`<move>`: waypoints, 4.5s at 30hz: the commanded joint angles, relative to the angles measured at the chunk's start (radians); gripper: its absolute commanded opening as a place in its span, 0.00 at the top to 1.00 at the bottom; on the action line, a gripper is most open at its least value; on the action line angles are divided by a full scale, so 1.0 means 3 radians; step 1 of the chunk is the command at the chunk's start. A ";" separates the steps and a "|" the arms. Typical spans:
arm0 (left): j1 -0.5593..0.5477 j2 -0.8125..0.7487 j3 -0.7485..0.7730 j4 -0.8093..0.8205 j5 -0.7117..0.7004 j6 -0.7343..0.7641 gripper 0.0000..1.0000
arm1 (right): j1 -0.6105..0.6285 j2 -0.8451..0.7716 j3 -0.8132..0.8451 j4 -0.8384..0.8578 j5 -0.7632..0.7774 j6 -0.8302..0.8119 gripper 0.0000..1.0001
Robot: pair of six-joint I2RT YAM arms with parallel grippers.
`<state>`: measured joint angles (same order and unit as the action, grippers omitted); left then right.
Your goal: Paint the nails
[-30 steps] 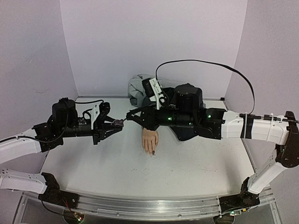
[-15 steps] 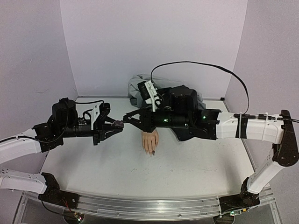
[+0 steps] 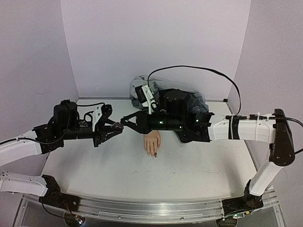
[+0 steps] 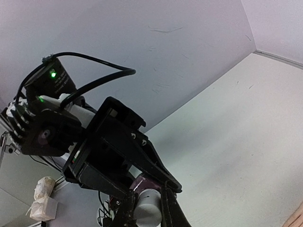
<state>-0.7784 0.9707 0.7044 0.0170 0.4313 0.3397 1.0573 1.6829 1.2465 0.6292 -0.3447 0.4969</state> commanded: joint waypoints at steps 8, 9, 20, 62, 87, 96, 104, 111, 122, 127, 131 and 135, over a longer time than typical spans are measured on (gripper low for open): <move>-0.0064 -0.0073 0.0055 0.0276 -0.0148 -0.0027 1.00 | 0.0398 0.0667 0.0106 0.0896 0.0455 0.0957 1.00; -0.0064 -0.0066 0.0055 0.0280 -0.0153 -0.0025 1.00 | 0.0398 0.0663 0.0109 0.0901 0.0471 0.0974 1.00; -0.0064 0.0011 0.0095 0.0267 -0.0095 -0.0141 1.00 | 0.0206 0.0037 -0.0307 0.0815 0.0404 0.0829 0.69; -0.0080 0.0338 0.0244 0.0240 0.1135 -0.0474 1.00 | -0.0211 -0.0367 -0.0192 -0.0011 -0.1387 -0.1298 0.60; -0.0085 0.0050 0.0194 0.0311 -0.0275 -0.0612 1.00 | -0.0119 0.0077 -0.0210 0.0462 -0.1006 -0.0649 1.00; -0.0085 -0.0159 -0.0009 0.0549 -0.1389 -0.0555 1.00 | 0.0368 0.1119 0.0282 0.1378 0.0114 0.1259 1.00; -0.0085 -0.0175 -0.0031 0.0557 -0.1554 -0.0384 1.00 | 0.0751 0.1512 0.0906 0.1057 0.0814 0.1648 1.00; -0.0085 -0.0147 -0.0022 0.0552 -0.1499 -0.0361 1.00 | 0.0718 0.1020 0.0475 0.1001 0.1094 0.1221 0.99; -0.0085 0.0016 0.0012 0.0532 -0.1137 -0.0524 1.00 | 0.0180 -0.0312 -0.0376 0.0571 0.1004 0.0090 0.16; -0.0084 0.0145 0.0081 0.0526 -0.0087 -0.0676 1.00 | -0.0019 -0.0712 -0.0660 0.0362 0.0502 -0.0570 0.02; -0.0082 0.0300 0.0195 0.0540 0.0933 -0.0900 1.00 | -0.0141 -0.0920 -0.0895 0.0475 -0.0338 -0.0902 0.02; -0.0085 0.0422 0.0273 0.0546 0.1397 -0.0980 1.00 | -0.0156 -0.0943 -0.0964 0.0668 -0.1120 -0.1001 0.07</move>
<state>-0.8017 1.0779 0.7158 0.1131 0.5915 0.0975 1.0107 1.4303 0.9665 0.7448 -0.3836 0.2893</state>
